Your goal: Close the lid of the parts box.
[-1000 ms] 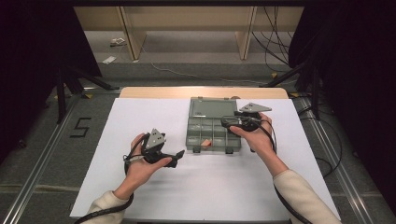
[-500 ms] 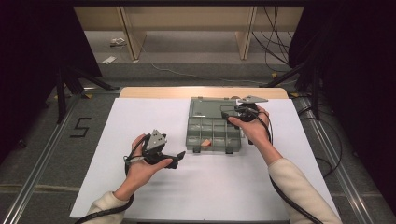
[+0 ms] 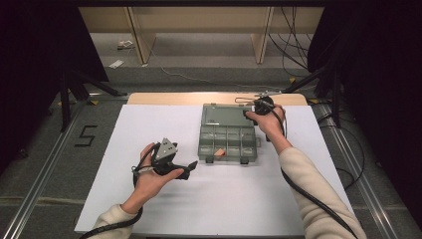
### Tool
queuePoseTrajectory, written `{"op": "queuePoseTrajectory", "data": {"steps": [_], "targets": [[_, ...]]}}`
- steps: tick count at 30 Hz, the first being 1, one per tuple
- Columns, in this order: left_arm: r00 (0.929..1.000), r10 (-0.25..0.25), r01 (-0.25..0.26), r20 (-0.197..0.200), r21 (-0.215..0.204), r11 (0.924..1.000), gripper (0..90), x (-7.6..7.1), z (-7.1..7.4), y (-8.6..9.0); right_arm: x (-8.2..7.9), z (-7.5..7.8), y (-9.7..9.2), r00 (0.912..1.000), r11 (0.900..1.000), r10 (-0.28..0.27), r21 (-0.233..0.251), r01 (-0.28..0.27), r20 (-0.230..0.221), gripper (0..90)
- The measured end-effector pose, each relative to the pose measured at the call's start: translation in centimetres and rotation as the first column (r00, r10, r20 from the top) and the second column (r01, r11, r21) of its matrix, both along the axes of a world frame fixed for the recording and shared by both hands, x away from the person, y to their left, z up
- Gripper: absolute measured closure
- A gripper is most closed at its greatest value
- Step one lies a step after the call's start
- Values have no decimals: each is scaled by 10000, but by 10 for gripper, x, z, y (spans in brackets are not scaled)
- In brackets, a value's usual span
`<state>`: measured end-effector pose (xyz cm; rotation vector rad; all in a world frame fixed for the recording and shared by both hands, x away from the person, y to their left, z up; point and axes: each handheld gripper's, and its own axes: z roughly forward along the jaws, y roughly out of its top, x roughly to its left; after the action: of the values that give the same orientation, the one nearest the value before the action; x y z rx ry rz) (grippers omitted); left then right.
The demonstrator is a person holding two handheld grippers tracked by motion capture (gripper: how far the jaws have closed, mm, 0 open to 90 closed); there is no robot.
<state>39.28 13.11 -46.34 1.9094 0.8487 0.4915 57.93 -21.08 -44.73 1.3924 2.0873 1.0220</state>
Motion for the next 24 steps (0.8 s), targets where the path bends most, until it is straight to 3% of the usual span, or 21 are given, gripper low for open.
{"op": "queuePoseTrajectory", "data": {"steps": [6, 9, 19, 24], "targets": [[10000, -2, 2, 9, 28, 10000, 19, 0, 0, 0, 15, -12, -8, 9980, 9986, -474, -253, 463, -428, 550], [10000, -4, 4, 20, 31, 10000, 20, 0, 0, 0, 18, -16, -9, 9972, 9969, -531, -610, 498, -530, 606], [10000, -38, 38, 18, 37, 10000, 22, 0, 0, -1, 25, -20, -7, 9897, 9963, -837, -302, 807, -1162, 734], [10000, -55, 55, 1, 38, 10000, 23, 1, -1, -2, 26, -22, -6, 9840, 9938, -1083, -415, 1034, -1418, 780]]}}
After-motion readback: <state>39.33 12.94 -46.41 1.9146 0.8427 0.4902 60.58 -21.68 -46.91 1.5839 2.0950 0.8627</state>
